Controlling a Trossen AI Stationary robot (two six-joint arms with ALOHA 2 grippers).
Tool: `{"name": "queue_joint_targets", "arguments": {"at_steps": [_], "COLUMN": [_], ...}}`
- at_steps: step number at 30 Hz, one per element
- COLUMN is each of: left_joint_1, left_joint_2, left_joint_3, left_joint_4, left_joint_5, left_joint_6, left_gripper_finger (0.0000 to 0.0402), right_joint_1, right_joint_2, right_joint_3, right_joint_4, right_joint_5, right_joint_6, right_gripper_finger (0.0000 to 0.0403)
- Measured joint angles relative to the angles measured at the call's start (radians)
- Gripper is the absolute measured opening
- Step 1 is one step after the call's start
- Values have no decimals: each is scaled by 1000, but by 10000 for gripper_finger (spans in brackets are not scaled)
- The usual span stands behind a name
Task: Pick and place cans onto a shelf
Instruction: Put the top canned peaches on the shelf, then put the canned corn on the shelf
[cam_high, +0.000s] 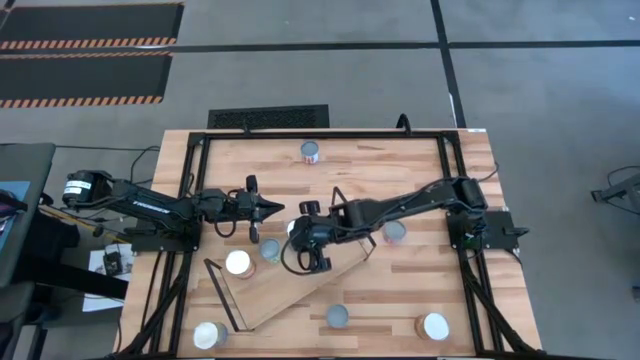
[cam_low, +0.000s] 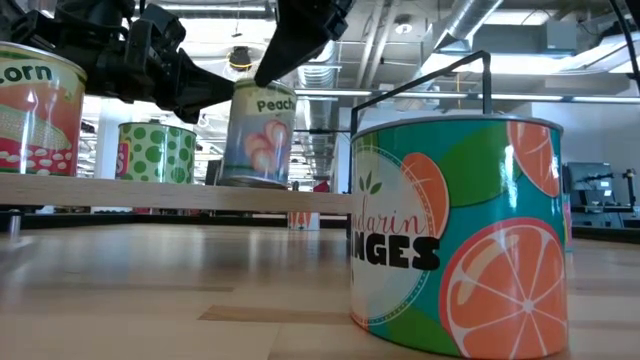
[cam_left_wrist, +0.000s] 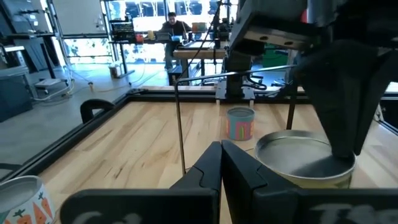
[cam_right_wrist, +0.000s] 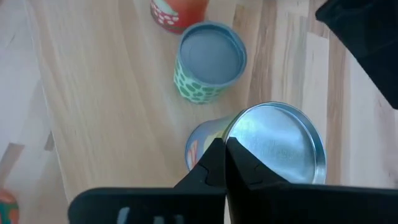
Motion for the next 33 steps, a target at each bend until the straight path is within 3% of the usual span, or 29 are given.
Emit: {"name": "queue_joint_targets", "arguments": {"at_steps": [13, 26, 30, 33], "left_joint_1": [0, 0, 0, 0], "left_joint_2": [0, 0, 0, 0], "left_joint_3": [0, 0, 0, 0], "left_joint_4": [0, 0, 0, -2], "left_joint_5": [0, 0, 0, 0], "left_joint_6": [0, 6, 8, 24], "left_gripper_finger": [0, 0, 0, 0], "right_joint_1": [-11, -7, 11, 27], "right_joint_2": [32, 30, -24, -103], "right_joint_3": [0, 0, 14, 14], "right_joint_4": [6, 98, 79, -31], "right_joint_5": [-9, 2, 5, 14], "right_joint_6": [-2, -1, -39, -51], "right_gripper_finger": [44, 117, 140, 137]}}
